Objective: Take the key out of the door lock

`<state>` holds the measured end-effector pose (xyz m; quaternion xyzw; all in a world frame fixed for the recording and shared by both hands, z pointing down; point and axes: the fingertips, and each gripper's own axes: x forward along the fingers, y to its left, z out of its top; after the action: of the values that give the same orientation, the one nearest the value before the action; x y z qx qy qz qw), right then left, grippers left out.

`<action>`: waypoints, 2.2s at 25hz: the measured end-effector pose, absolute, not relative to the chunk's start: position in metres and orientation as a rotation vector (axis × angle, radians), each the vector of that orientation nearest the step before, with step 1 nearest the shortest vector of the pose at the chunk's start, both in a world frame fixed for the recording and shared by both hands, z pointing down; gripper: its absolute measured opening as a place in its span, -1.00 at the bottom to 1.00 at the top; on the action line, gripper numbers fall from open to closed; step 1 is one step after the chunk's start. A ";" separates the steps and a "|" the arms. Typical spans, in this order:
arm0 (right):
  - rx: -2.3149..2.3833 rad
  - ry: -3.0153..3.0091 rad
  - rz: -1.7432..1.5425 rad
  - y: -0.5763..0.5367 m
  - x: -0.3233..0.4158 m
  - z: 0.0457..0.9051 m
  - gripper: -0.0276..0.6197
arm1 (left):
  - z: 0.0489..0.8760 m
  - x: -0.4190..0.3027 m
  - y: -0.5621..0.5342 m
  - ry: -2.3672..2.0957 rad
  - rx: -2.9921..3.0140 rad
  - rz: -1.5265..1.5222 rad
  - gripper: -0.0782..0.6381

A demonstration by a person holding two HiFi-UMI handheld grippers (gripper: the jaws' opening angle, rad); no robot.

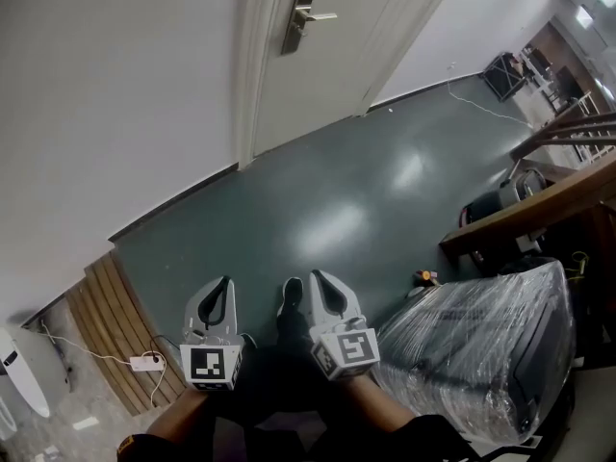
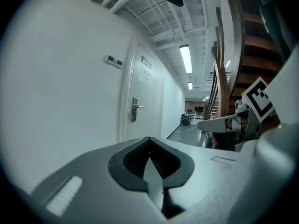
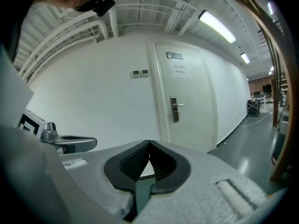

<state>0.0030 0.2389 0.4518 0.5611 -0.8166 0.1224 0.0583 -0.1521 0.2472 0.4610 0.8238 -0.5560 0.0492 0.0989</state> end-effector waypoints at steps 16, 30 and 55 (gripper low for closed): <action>1.621 -2.559 0.372 0.058 0.084 0.448 -0.93 | 0.446 -0.077 0.091 -1.770 2.383 0.199 -0.73; 1.568 -2.604 0.308 -0.029 0.132 0.440 -0.93 | 0.446 -0.022 0.012 -1.816 2.382 0.244 -0.74; 1.723 -2.416 0.328 -0.213 0.093 0.448 -0.93 | 0.454 -0.050 -0.221 -1.564 2.580 0.169 -0.74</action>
<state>0.0926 -0.2125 0.4482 0.5754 -0.8067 0.1097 0.0778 -0.0503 -0.2209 0.4539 0.8523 -0.5167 0.0559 0.0596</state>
